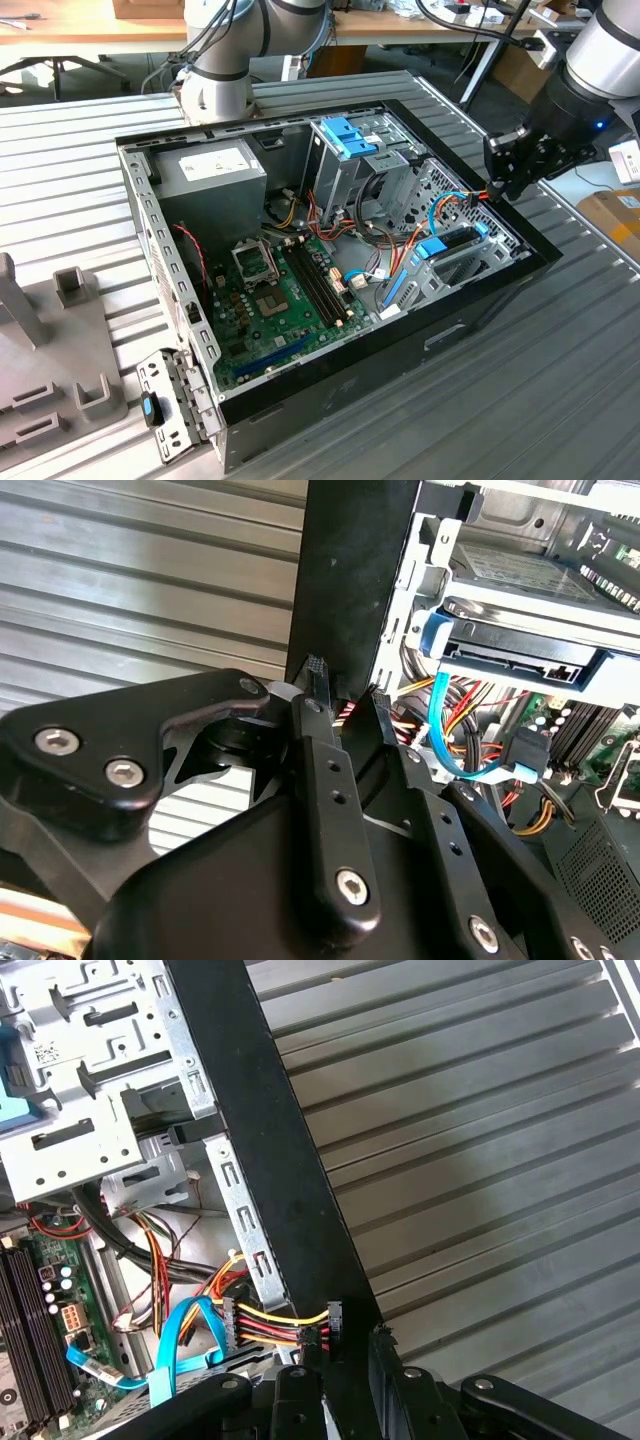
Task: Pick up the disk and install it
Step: 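Insert the disk into the insertion slot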
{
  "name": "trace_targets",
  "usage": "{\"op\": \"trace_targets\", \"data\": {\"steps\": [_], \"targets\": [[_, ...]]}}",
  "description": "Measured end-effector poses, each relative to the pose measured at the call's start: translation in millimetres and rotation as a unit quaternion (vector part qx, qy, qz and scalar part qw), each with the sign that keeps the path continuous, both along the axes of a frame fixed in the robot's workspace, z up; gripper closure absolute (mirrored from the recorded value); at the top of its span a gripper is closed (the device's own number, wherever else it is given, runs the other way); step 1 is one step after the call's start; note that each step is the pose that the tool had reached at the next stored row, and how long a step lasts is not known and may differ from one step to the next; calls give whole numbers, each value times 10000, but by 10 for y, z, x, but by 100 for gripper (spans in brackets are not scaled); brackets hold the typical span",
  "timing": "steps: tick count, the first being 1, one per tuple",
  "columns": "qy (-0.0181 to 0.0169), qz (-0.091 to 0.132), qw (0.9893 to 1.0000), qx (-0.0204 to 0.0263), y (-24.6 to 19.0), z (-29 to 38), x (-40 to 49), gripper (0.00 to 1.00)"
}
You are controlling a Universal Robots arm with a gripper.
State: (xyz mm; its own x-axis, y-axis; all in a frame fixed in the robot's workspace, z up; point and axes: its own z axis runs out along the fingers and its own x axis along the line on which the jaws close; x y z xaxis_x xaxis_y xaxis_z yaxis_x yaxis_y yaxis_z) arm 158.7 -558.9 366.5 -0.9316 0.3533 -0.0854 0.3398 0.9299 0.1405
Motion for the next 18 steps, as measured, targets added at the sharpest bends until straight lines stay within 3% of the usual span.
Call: {"op": "trace_targets", "data": {"steps": [2, 3, 18], "targets": [[0, 0, 10000, 0, 0, 0, 0, 69], [0, 0, 10000, 0, 0, 0, 0, 76], [-3, 0, 10000, -1, -2, -1, -27, 76]]}}
